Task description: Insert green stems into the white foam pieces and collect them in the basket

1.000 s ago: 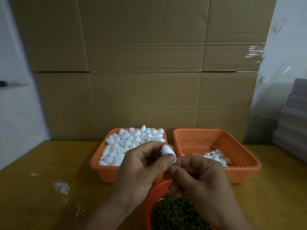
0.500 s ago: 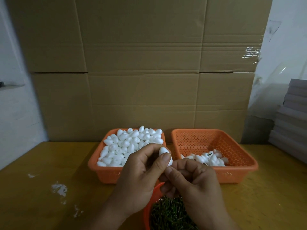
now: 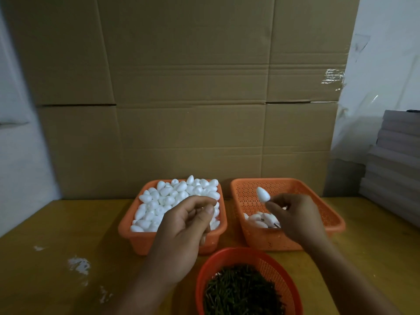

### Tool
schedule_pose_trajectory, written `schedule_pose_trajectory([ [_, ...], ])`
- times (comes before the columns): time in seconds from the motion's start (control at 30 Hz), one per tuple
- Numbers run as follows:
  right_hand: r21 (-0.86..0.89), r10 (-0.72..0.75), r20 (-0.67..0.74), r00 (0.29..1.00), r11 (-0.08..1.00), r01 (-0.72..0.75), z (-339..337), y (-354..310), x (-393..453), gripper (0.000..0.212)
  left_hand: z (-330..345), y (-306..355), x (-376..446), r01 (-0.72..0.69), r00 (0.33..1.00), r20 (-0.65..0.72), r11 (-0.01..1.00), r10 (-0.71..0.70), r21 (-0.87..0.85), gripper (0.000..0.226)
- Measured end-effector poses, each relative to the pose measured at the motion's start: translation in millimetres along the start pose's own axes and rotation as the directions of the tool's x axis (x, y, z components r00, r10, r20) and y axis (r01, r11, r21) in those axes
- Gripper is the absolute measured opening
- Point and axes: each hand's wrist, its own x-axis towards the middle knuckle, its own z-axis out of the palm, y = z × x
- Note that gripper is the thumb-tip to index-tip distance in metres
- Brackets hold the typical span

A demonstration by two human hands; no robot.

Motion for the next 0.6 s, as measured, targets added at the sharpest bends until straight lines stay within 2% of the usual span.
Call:
schedule_pose_trajectory([
  [0.13, -0.368, 0.098, 0.054, 0.994, 0.927, -0.072, 3, 27, 30, 0.038, -5, 0, 0, -0.01, 0.999, -0.048, 0.999, 0.012, 0.04, 0.023],
  [0.23, -0.509, 0.17, 0.085, 0.982, 0.854, -0.104, 10, 37, 39, 0.029, -10, 0, 2, -0.02, 0.997, -0.075, 0.998, 0.025, 0.057, 0.026],
  [0.33, -0.544, 0.208, 0.101, 0.973, 0.831, -0.121, 11, 38, 44, 0.021, -17, -1, 6, -0.039, 0.993, -0.108, 0.994, 0.05, 0.102, 0.03],
  [0.43, -0.557, 0.231, 0.168, 0.958, 0.824, -0.101, 11, 36, 50, 0.021, -22, -4, 8, -0.058, 0.991, -0.109, 0.984, 0.077, 0.17, 0.032],
  [0.6, -0.572, 0.267, 0.234, 0.935, 0.816, -0.09, 9, 37, 60, 0.015, -26, -8, 10, -0.072, 0.991, -0.09, 0.973, 0.094, 0.221, 0.024],
])
